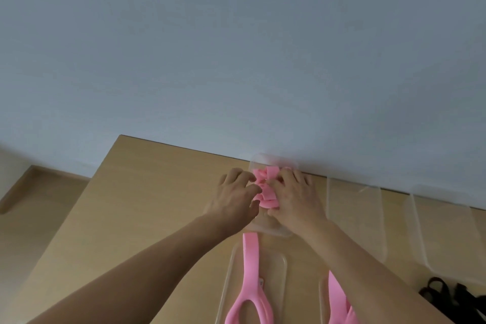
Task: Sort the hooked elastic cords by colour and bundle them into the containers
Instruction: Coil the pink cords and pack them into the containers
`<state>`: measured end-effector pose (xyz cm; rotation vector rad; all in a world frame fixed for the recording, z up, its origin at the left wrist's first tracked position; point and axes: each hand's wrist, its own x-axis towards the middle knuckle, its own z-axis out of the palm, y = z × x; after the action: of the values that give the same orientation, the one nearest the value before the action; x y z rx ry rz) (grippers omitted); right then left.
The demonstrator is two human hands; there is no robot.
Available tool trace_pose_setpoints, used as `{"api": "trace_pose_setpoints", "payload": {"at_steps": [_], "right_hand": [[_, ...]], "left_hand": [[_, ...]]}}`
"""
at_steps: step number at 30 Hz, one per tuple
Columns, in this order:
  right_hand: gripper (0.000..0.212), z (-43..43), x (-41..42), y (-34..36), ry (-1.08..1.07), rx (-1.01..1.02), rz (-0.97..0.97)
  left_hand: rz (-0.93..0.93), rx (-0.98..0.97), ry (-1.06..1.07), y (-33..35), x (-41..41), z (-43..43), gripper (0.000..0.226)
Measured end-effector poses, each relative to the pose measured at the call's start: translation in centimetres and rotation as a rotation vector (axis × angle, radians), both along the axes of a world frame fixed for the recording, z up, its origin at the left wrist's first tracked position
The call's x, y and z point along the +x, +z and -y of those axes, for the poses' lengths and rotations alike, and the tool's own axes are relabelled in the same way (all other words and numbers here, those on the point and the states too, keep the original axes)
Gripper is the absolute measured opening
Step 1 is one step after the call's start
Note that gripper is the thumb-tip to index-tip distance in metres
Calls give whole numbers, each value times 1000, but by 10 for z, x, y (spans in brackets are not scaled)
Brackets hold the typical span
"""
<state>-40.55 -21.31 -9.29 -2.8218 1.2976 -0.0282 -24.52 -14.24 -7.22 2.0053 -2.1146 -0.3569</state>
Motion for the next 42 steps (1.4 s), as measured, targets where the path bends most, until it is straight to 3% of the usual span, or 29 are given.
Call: {"api": "trace_pose_setpoints", "payload": {"at_steps": [3,7,11,18,23,26,30,33,36,42], "right_hand": [[41,-3,-8,4,1,-31,167],[23,-13,-24,2,39,-115,163],[31,-22,-28,-1,23,-104,112],[48,-31,-23,11,-33,-38,-7],[42,-59,-22,31,-109,-50,141],[30,-93,-24,33,-148,33,286],[12,-148,-27,31,-305,256,324],[16,-177,-27,26,-410,463,230],[28,-198,-28,20,-505,530,214],[14,-222,-31,13,-610,607,230]], "left_hand": [[98,-33,-30,0,-1,3,13],[126,3,-48,-6,0,1,34],[161,25,-54,-7,3,-1,25],[183,161,-91,4,2,-4,44],[-12,59,-75,23,-1,-29,44],[-162,56,-86,33,3,-58,40],[-321,258,-114,33,13,-97,33],[-332,384,-195,23,17,-121,33],[-344,445,-235,17,17,-135,35],[-356,479,-240,15,8,-146,35]]}}
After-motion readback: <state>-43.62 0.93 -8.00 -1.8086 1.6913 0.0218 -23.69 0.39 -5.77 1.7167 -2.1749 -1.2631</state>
